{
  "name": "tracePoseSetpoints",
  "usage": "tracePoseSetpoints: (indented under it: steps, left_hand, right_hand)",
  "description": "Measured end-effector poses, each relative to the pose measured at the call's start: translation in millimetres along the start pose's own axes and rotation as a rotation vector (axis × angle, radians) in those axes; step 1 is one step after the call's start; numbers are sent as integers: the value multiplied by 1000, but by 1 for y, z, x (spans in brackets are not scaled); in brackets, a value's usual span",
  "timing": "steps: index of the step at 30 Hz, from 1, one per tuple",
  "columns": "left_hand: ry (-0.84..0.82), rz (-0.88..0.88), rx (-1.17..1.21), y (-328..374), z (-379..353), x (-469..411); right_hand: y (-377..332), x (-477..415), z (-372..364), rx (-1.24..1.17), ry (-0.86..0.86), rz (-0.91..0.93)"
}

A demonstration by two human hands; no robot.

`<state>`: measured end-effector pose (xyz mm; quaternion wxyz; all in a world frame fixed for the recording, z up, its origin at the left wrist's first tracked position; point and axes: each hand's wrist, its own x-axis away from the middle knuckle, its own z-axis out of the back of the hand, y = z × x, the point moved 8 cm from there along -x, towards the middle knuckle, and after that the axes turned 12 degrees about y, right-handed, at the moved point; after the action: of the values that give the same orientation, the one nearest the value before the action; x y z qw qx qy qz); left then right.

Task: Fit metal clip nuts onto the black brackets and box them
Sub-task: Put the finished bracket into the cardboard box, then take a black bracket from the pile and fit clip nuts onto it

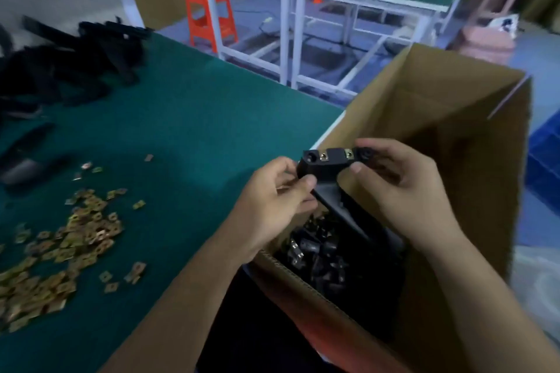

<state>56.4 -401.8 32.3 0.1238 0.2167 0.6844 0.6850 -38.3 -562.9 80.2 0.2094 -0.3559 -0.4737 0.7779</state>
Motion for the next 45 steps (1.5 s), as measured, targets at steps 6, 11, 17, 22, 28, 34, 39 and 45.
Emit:
tracePoseSetpoints:
  steps: [6, 11, 17, 22, 28, 34, 39, 45]
  left_hand:
    - [-112, 117, -136, -58, -59, -12]
    - [-153, 142, -494, -92, -65, -11]
    - [-169, -58, -785, -82, -34, -3]
    - [-55, -248, -718, -42, 9, 17]
    - [432, -535, -513, 32, 121, 57]
    - [1169, -450, -620, 25, 312, 126]
    - [1503, -260, -663, -11, 408, 159]
    - [1613, -369, -778, -6, 429, 150]
  right_hand:
    - [60, 13, 45, 364, 9, -26]
    - [95, 20, 46, 533, -131, -125]
    - [102, 11, 41, 543, -108, -157]
    - [68, 10, -15, 326, -103, -52]
    - [-10, 25, -142, 32, -260, 132]
    - [-75, 66, -280, 13, -607, 353]
    - [-119, 93, -384, 48, -762, 414]
    - [-149, 81, -469, 199, -665, 455]
